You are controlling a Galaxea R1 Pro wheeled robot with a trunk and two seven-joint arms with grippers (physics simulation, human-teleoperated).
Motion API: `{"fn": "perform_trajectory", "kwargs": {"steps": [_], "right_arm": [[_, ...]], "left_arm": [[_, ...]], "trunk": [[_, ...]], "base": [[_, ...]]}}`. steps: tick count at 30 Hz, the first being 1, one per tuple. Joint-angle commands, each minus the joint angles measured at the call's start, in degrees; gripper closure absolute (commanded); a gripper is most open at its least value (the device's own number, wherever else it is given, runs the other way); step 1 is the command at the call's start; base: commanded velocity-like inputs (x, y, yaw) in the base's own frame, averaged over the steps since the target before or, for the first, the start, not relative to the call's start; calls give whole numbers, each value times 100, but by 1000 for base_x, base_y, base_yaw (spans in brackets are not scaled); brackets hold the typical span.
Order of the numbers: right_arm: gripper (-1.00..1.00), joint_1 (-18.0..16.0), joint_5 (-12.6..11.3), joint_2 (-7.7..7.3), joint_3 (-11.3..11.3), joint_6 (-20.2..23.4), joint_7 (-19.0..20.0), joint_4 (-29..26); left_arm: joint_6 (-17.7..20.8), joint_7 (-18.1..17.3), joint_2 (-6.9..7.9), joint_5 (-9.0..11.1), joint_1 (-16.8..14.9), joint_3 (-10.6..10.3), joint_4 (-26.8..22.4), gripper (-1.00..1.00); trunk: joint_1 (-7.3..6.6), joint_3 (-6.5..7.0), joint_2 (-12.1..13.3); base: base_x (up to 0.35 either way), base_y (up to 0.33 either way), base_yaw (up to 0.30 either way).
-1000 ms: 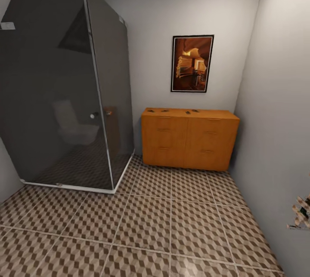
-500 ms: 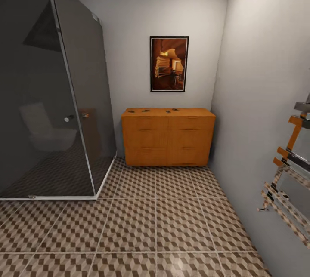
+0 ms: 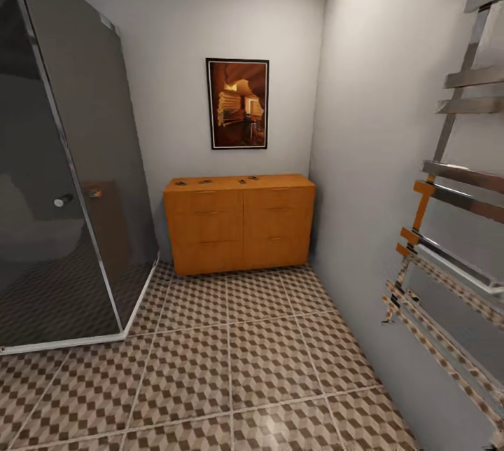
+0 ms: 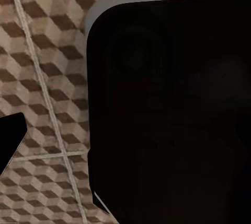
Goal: Take the four mousetraps from the cabinet in the bathroom and place them on the bathroom floor. Make sure all four end up on the same floor surface, and ensure that at least two of them are either under or directly next to the same bathroom sink.
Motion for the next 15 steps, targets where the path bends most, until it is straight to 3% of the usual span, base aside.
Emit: {"fn": "perform_trajectory", "kwargs": {"steps": [1,8,15], "right_arm": [[-100,-1,-7,0,-2,-20,1,1],[-100,-1,-7,0,-4,-20,1,1],[-100,-1,-3,0,3,0,-3,1]], "left_arm": [[-8,1,1,3,1,0,-4,-100],[-8,1,1,3,1,0,-4,-100],[-8,1,1,3,1,0,-4,-100]], "trunk": [[0,-4,-2],[0,-4,-2],[0,-4,-2]], "base": [[0,0,-296],[0,0,-292],[0,0,-82]]}}
